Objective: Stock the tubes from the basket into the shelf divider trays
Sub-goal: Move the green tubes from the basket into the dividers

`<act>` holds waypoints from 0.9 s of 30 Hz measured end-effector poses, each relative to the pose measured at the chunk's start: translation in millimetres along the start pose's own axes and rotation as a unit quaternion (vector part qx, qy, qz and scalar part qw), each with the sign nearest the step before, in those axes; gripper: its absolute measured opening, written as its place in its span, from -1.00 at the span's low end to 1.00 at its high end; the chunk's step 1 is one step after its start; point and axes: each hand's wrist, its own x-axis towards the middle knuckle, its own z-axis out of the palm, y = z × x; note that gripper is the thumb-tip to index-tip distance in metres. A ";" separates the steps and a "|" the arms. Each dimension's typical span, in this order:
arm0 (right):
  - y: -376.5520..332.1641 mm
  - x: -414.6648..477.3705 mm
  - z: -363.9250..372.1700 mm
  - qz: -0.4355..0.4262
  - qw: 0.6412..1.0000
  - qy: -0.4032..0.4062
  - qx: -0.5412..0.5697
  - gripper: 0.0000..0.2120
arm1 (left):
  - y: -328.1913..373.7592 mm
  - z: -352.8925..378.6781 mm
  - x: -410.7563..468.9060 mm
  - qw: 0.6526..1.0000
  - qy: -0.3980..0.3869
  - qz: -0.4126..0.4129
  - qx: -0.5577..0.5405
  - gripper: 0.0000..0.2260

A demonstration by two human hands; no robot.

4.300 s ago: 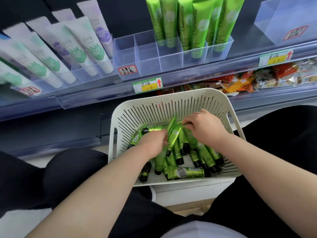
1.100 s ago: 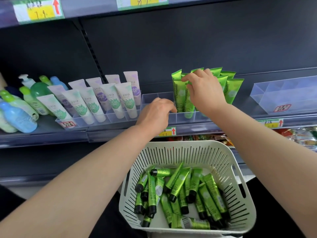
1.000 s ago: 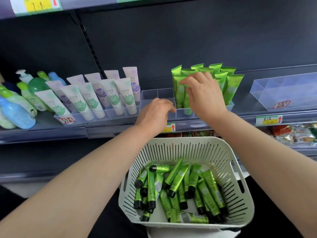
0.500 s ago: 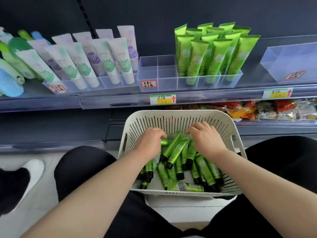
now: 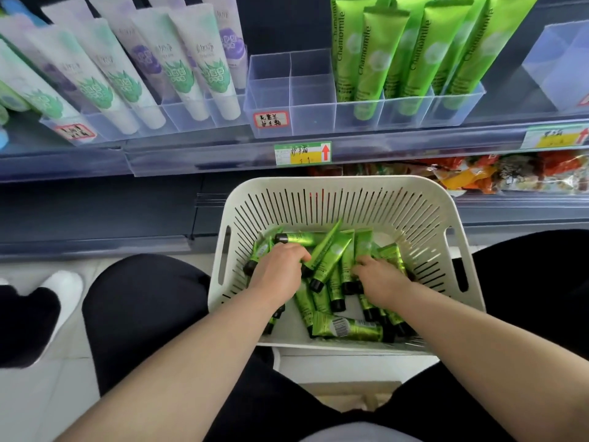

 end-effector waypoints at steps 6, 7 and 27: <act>-5.1 -0.9 1.4 -0.005 0.999 -0.004 -0.052 -0.76 | 3.3 3.4 1.4 1.000 -0.009 0.006 0.001 -0.70; -5.2 -1.3 1.5 -0.003 0.999 -0.007 -0.045 -0.78 | 4.2 3.1 1.1 1.000 -0.010 0.009 0.000 -0.70; 0.7 35.3 7.0 0.179 0.944 0.085 0.263 0.08 | 4.6 7.4 -2.0 0.999 -0.010 0.033 0.000 -0.73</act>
